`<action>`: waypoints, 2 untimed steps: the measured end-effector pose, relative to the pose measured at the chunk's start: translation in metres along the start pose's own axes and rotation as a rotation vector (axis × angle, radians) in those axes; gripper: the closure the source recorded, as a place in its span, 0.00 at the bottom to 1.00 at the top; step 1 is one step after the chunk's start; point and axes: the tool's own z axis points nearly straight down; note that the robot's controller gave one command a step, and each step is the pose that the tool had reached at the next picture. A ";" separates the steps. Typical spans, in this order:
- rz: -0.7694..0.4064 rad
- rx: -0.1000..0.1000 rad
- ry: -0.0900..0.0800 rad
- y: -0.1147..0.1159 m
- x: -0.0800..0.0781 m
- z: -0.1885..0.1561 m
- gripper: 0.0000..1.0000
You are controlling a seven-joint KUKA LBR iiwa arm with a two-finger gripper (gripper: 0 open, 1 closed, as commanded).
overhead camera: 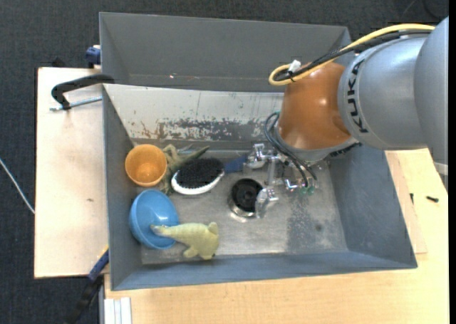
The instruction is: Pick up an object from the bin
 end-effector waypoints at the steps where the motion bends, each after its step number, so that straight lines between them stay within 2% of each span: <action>1: -0.005 -0.003 0.003 0.005 0.001 0.000 1.00; 2: -0.362 -0.001 -0.005 -0.016 -0.002 -0.152 1.00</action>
Offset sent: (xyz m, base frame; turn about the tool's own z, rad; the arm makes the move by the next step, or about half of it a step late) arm 0.0000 0.0000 0.0000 0.0000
